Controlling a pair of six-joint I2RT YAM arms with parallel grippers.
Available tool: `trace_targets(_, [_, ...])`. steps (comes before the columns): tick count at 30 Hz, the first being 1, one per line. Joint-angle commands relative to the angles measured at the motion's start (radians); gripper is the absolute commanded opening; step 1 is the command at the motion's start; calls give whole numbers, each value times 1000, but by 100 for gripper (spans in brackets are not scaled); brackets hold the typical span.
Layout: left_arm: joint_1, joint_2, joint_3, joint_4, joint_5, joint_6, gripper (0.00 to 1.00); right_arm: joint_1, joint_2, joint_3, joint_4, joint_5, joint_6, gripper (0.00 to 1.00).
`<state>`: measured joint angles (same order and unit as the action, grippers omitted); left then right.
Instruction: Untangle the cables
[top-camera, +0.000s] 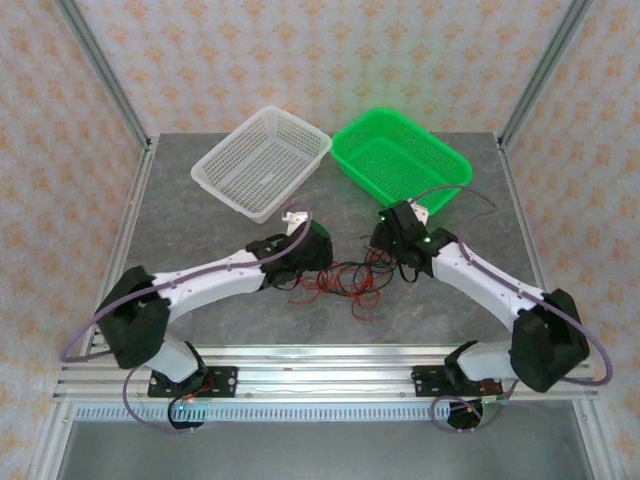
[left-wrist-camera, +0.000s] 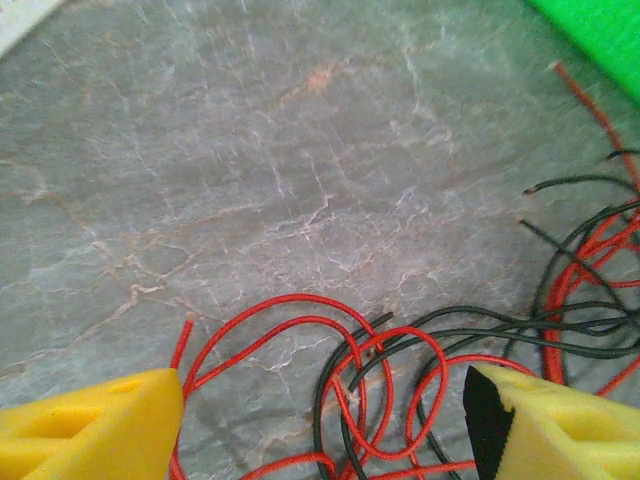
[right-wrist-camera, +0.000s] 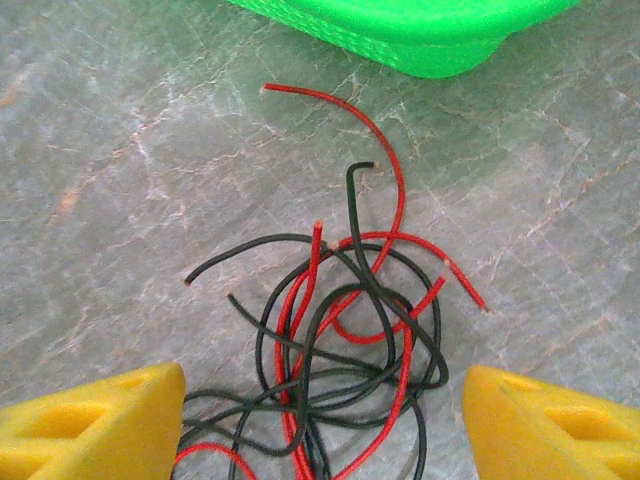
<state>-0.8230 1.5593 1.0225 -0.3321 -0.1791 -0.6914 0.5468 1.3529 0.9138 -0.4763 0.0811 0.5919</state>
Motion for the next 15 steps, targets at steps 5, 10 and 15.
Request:
trace_targets(5, [-39, 175, 71, 7, 58, 66, 75, -36, 182, 32, 16, 40, -98, 71])
trace_targets(10, [-68, 261, 89, 5, 75, 71, 75, -57, 268, -1, 88, 0, -95, 69])
trace_targets(15, [-70, 321, 79, 30, 60, 48, 75, -62, 330, -43, 142, -20, -73, 67])
